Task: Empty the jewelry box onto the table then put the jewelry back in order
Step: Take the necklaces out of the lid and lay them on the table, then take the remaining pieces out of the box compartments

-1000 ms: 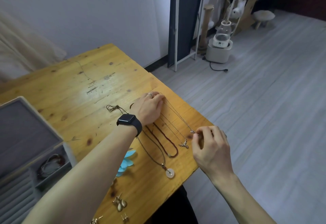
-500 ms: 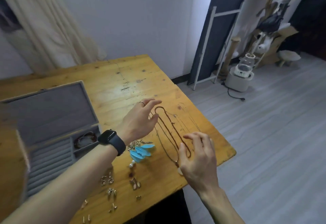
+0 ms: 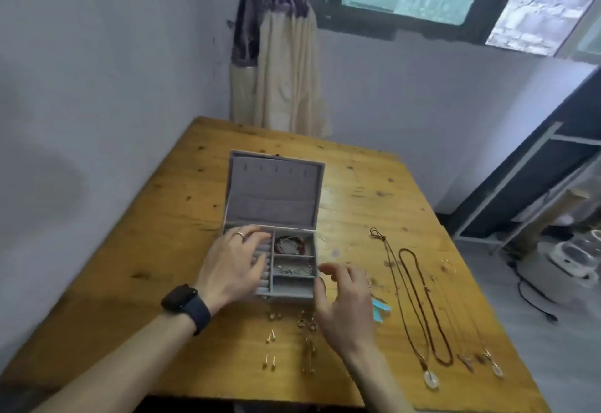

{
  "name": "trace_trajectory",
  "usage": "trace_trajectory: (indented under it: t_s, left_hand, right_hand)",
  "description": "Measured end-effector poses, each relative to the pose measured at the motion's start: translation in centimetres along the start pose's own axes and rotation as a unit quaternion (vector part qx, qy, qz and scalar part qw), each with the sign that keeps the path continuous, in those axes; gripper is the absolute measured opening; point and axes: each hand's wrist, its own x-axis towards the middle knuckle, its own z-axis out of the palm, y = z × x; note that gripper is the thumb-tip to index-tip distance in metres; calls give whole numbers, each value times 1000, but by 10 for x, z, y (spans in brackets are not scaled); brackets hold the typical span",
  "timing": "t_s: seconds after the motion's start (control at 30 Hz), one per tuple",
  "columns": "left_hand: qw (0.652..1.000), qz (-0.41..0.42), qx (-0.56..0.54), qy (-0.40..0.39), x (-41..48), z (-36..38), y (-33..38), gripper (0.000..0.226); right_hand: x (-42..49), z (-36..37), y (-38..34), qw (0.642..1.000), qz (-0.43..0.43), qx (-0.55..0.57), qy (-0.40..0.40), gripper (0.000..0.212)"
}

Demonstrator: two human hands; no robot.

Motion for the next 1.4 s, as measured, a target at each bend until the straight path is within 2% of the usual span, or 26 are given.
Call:
trace_trajectory:
  t_s: [0.17, 0.37, 0.47, 0.57, 0.67, 0.77, 0.87, 1.03, 1.13, 1.27, 1.4]
  left_hand:
    - [999, -25, -16, -12, -16, 11, -33, 42]
    - [999, -15, -38, -11, -16, 18, -38, 49]
    - [999, -14, -26, -18, -17, 18, -42, 49]
    - [1000, -8, 1, -22, -16, 17, -41, 49]
    - [999, 3, 39, -37, -16, 12, -40, 49]
    - [996, 5, 75, -56, -10, 6, -35, 45]
    - [992, 9, 113, -47, 6, -2, -21, 35]
    - [984, 10, 148, -98, 42, -5, 8, 27]
    - [969, 35, 220, -107, 60, -6, 20, 28]
    - [949, 78, 264, -154, 74, -3, 32, 23]
    - [926, 83, 317, -190, 84, -2, 47, 17]
  right_hand:
    - [38, 38, 1, 993, 58, -83, -66, 25]
    - [88, 58, -2, 966, 111, -216, -88, 47]
    - [97, 64, -7, 958, 114, -246, -93, 42]
    - [98, 61, -7, 971, 127, -180, -93, 32]
    - [94, 47, -9, 985, 152, 20, -74, 17]
    - [85, 26, -17, 968, 176, 171, -40, 11]
    - [72, 4, -23, 938, 207, 278, -5, 8]
    - [46, -21, -19, 916, 223, 333, 20, 10]
    - [30, -30, -15, 909, 229, 347, 26, 10]
    - [11, -36, -8, 901, 248, 354, 36, 10]
    - [-3, -42, 2, 886, 274, 371, 51, 9]
